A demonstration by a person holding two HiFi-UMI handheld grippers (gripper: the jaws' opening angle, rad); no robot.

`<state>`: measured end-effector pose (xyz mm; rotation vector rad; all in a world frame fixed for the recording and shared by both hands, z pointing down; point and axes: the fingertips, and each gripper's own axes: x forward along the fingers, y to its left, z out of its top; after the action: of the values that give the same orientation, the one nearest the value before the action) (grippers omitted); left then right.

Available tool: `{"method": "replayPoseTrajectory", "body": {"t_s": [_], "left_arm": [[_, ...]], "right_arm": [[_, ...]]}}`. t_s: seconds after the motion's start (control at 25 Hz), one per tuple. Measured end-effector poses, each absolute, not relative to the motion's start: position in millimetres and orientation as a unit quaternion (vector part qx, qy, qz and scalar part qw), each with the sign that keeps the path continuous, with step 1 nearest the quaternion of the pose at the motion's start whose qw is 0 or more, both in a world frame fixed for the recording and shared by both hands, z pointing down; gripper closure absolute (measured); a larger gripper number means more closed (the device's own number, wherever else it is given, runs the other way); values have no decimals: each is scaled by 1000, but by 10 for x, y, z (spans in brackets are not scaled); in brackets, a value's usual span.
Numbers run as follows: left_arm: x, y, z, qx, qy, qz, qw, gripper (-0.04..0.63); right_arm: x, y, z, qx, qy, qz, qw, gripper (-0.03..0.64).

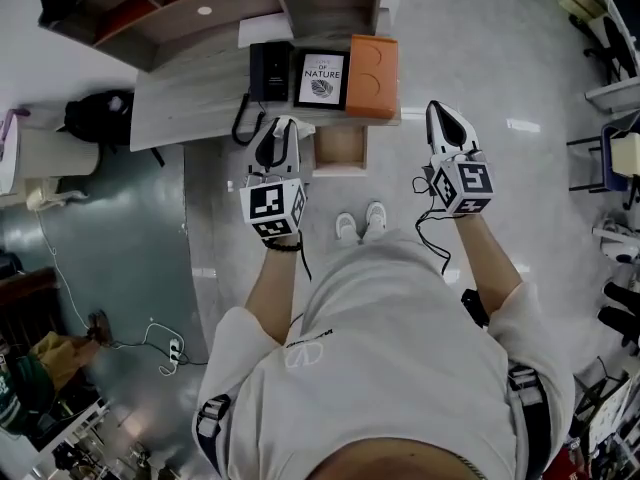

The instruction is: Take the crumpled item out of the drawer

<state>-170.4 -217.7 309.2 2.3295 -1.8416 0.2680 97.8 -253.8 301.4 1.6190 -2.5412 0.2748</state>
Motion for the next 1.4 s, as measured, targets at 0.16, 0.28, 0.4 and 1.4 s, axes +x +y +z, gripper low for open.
{"method": "replayPoseTrajectory", "body": {"t_s": [0.16,0.28,0.4,1.4], "left_arm": [[-1783,-2157,2760,776,-625,61,57,517],[-1836,-2145,2571,776,-628,46,38,517],[-1873,-2101,2458,775,-630,45,20,517],[-2215,-1797,1921,754,-656,-8,-39,517]], "right_arm": [[1128,-2499,2708,541,-836,70,52,618],[1251,-2477,2507,548,-833,57,42,618],[1373,-2440,2360,554,-830,49,31,618],[1754,-2257,1980,575,-817,41,-7,618]]}}
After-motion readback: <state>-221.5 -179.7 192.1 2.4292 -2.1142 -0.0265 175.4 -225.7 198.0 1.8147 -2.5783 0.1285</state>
